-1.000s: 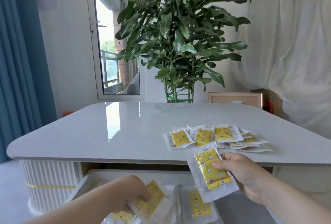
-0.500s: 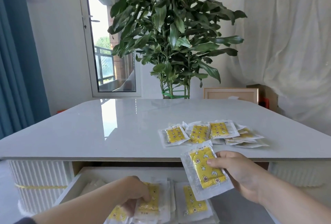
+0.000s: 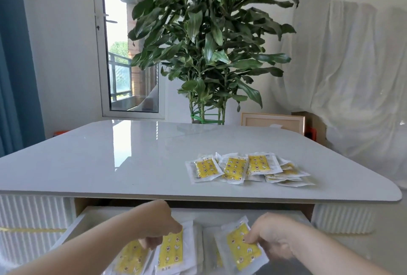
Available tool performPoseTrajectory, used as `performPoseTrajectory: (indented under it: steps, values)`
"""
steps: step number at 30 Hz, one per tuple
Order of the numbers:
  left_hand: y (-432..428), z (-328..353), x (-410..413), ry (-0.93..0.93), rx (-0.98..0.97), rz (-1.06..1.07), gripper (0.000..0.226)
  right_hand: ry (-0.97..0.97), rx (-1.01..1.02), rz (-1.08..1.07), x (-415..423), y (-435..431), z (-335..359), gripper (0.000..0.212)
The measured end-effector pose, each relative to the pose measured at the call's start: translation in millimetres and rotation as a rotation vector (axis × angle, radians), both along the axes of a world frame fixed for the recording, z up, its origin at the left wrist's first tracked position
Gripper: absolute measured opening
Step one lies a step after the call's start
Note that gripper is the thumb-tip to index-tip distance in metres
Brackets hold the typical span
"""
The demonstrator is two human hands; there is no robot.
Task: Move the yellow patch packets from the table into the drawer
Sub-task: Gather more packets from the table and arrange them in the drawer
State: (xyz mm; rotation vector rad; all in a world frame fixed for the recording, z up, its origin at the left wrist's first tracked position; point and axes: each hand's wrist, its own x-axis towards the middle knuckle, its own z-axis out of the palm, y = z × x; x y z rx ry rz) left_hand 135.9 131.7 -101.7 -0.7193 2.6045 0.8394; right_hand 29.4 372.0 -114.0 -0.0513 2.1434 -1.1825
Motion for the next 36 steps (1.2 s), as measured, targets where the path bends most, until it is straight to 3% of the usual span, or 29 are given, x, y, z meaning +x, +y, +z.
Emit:
performPoseTrajectory:
  steps: [4, 8, 14, 18, 25, 31, 33, 36]
  values:
    - [3.2, 14.6, 2.0, 0.010, 0.153, 0.005, 0.020, 0.002, 0.097, 0.015, -22.1, -27.5, -19.4, 0.009]
    - [7.0, 14.7, 11.3, 0.037, 0.037, -0.081, 0.025, -0.010, 0.197, 0.067, -33.6, -45.5, -35.1, 0.008]
    - [9.0, 17.6, 14.0, 0.029, 0.068, -0.090, 0.026, 0.121, 0.304, 0.167, -19.9, -41.6, -21.3, 0.008]
    - [19.4, 27.6, 17.6, 0.053, 0.096, -0.096, 0.024, 0.163, 0.216, 0.201, -7.5, -27.3, 0.9, 0.024]
    - [25.9, 56.4, 20.5, 0.203, 0.171, -0.040, 0.023, 0.199, -0.049, 0.342, 12.8, 2.6, 70.5, 0.021]
    - [10.5, 66.0, -27.1, 0.366, 0.435, 0.309, 0.021, 0.242, -0.212, 0.224, 9.1, 17.8, 91.8, 0.021]
    - [10.2, 66.0, -55.4, 0.447, 0.341, 0.346, 0.018, 0.243, -0.244, 0.180, 5.7, 18.9, 89.2, 0.021]
    - [18.2, 63.4, -91.0, 0.478, 0.107, 0.363, 0.033, 0.269, -0.272, 0.109, -0.1, 19.7, 82.8, 0.015]
